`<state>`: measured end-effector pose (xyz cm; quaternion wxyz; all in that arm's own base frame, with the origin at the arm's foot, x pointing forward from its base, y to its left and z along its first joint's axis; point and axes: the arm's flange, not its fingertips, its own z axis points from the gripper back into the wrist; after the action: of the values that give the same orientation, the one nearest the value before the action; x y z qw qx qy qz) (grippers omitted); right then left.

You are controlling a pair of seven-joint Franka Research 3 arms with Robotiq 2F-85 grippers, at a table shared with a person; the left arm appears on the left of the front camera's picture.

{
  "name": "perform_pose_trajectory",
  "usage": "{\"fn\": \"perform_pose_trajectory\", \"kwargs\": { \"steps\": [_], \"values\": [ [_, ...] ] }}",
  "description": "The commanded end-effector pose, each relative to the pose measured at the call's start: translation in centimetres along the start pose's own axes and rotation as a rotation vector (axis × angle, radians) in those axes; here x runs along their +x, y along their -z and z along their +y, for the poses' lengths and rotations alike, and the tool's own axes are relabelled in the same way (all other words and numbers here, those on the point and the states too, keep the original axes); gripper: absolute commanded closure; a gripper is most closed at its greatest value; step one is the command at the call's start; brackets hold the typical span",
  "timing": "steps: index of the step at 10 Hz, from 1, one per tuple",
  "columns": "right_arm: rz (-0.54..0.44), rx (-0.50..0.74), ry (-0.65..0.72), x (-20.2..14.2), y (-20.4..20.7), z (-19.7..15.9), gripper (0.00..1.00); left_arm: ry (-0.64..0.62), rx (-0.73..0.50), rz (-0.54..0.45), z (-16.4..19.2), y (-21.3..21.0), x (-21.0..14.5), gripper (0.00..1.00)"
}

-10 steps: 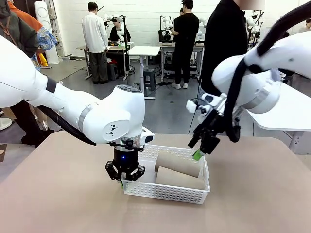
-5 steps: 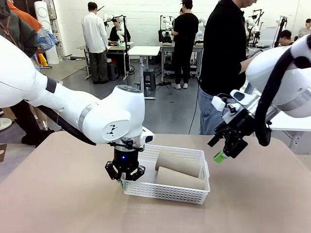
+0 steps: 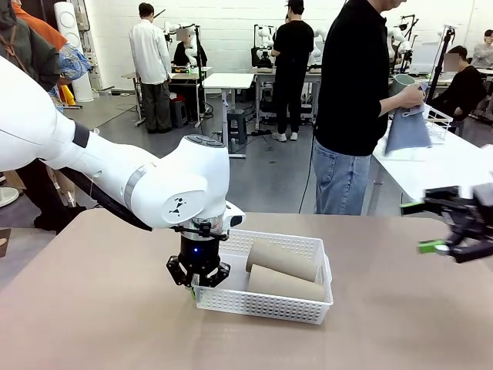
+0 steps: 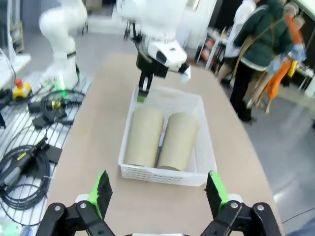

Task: Clean and organize the cups into the basket.
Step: Pick up the Reusable plastic cup from the right side of the table and stack it inside the Organizing basket in the center of the table.

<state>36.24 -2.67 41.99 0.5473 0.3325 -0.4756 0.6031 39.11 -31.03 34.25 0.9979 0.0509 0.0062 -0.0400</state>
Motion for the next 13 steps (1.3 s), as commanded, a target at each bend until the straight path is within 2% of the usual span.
{"fn": "perform_pose_trajectory", "kwargs": {
  "steps": [1, 3, 5, 7, 8, 13],
  "values": [
    [-0.14, -0.026, 0.1, -4.9, -4.3, -0.6, 0.0, -0.001, 0.009, 0.006, 0.0, 0.2, -0.2, 1.0],
    [-0.15, -0.026, 0.216, -8.8, -6.7, -0.4, 0.0, -0.001, 0.009, 0.006, 0.0, 0.2, -0.2, 1.0],
    [-0.13, -0.008, 0.243, -11.2, -7.5, 0.3, 0.0, -0.001, 0.009, 0.006, 0.0, 0.2, -0.2, 1.0],
    [-0.148, -0.032, 0.269, -11.2, -7.4, -0.5, 0.0, -0.001, 0.009, 0.006, 0.0, 0.2, -0.2, 1.0],
    [-0.141, -0.044, 0.283, -12.0, -7.4, 0.5, 0.0, -0.001, 0.009, 0.006, 0.0, 0.2, -0.2, 1.0],
    [-0.141, -0.044, 0.283, -12.0, -7.4, 0.5, 0.0, -0.001, 0.009, 0.006, 0.0, 0.2, -0.2, 1.0]
  ]
}}
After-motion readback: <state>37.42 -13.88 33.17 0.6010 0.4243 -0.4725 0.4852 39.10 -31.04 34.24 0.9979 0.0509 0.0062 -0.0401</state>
